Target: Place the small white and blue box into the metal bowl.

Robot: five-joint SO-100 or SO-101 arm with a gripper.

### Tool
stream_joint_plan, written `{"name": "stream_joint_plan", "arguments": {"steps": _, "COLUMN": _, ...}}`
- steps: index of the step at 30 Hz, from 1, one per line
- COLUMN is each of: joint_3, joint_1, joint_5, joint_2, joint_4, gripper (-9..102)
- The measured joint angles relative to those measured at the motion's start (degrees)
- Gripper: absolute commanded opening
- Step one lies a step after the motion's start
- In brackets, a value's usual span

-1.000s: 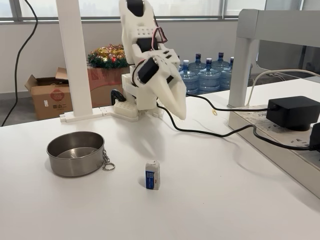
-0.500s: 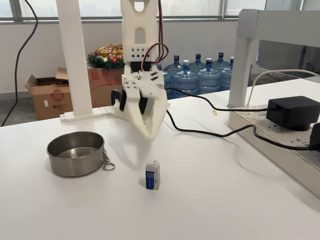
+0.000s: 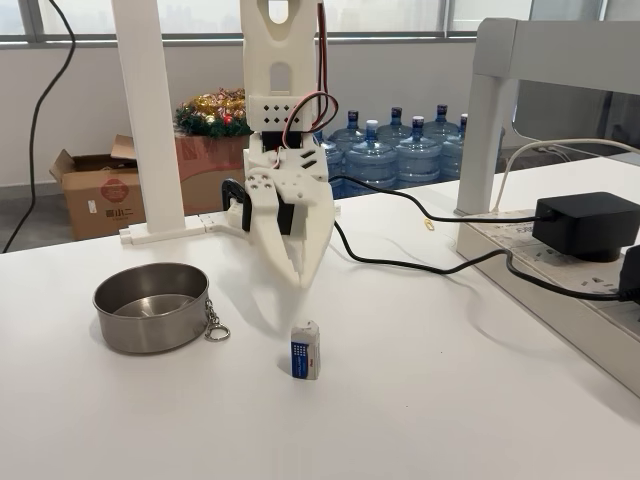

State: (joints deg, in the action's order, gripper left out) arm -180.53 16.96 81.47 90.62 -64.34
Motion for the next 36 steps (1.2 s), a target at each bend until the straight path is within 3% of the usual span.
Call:
{"name": "stream_joint_plan", "arguments": {"steps": 4, "joint_3": 0.0, "joint_1": 0.0, "joint_5": 0.0, "joint_2": 0.0, "joint_4": 0.0, "gripper": -1}}
{"name": "stream_joint_plan", "arguments": {"steps": 10, "joint_3": 0.0, "joint_1": 0.0, "joint_5": 0.2, "joint_2": 0.0, "joint_4": 0.0, "gripper": 22}}
{"name": "stream_joint_plan", "arguments": {"steps": 14, "joint_3": 0.0, "joint_1": -0.6, "joint_5": 1.5, "joint_2": 0.0, "joint_4": 0.0, "gripper": 30}}
{"name": "stream_joint_plan", "arguments": {"steps": 20, "joint_3": 0.8, "joint_1": -4.7, "joint_5": 7.7, "joint_2": -0.3, "joint_4": 0.0, "gripper": 31}}
{"name": "stream_joint_plan", "arguments": {"steps": 36, "joint_3": 16.1, "joint_1": -6.0, "joint_5": 8.4, "joint_2": -16.4, "joint_4": -0.4, "gripper": 31}}
